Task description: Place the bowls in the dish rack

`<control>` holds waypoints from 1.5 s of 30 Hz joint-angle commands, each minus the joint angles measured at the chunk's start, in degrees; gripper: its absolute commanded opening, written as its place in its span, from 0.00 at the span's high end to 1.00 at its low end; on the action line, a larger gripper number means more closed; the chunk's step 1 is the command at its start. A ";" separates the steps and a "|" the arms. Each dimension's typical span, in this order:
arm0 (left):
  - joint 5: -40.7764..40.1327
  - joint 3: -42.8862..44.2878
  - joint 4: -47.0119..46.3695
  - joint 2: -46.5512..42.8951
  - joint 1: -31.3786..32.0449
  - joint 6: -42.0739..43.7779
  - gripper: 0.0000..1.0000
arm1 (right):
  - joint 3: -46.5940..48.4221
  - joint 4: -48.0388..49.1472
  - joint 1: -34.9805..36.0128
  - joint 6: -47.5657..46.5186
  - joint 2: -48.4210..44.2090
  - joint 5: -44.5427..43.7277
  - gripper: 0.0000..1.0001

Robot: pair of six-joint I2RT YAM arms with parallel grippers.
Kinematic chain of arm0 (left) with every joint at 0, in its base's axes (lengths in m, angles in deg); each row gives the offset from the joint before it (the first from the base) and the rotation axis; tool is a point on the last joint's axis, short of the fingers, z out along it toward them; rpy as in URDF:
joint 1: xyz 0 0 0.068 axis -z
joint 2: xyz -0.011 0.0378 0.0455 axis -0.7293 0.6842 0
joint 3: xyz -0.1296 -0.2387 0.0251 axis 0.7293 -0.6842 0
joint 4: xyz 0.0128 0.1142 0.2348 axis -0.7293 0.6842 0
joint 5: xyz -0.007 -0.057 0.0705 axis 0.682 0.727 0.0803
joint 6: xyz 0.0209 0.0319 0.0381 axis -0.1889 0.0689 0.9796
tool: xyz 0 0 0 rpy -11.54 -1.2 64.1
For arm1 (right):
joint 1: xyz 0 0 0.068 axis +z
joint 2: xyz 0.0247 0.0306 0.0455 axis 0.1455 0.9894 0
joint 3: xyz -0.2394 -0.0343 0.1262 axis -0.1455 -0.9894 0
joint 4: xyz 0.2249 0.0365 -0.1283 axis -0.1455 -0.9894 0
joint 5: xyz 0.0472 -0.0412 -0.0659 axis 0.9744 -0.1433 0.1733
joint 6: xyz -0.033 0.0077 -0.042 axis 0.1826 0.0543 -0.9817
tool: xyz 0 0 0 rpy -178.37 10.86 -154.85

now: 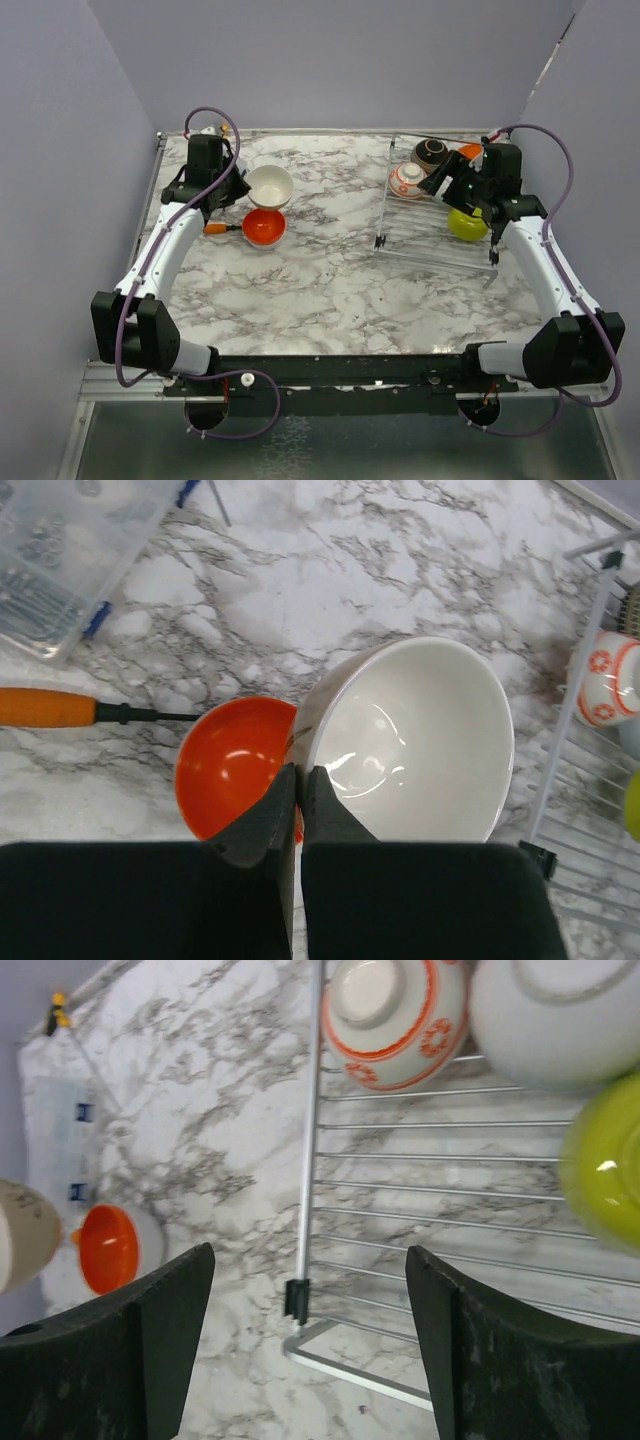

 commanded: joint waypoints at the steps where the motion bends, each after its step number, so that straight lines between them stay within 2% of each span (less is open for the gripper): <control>1: 16.43 2.71 -7.04 0.39 0.21 -5.92 1.00 | -4.67 10.36 -0.12 7.65 -0.89 16.05 0.15; 4: 23.72 3.02 -9.71 2.28 0.86 -10.23 1.00 | -9.08 20.55 0.77 15.99 -0.94 23.24 0.08; 9: 31.17 3.19 -15.25 4.47 2.64 -16.11 1.00 | -11.02 31.62 3.62 25.55 1.85 27.15 0.06; 13: 33.52 4.43 -17.52 6.39 4.26 -18.75 1.00 | -8.69 34.25 7.13 28.00 4.98 28.41 0.05; 18: 36.34 5.38 -19.38 8.56 4.85 -20.90 1.00 | -6.66 40.61 10.87 33.31 9.60 35.05 0.04; 25: 38.42 5.58 -20.77 9.40 5.22 -21.86 1.00 | -4.47 42.15 14.04 34.22 13.01 35.67 0.00; 36: 39.46 4.46 -21.09 8.55 5.55 -21.93 1.00 | -4.11 46.16 16.68 36.87 17.25 36.15 0.00; 39: 39.54 4.06 -21.13 8.42 5.63 -22.03 1.00 | -3.52 46.66 17.01 36.93 17.92 36.17 0.03; 43: 39.88 3.45 -21.20 8.44 5.77 -22.16 1.00 | -1.39 45.14 17.28 37.04 19.76 37.50 0.18; 45: 39.93 3.03 -21.20 8.44 6.00 -22.21 1.00 | -1.20 45.17 17.43 36.93 19.97 37.56 0.22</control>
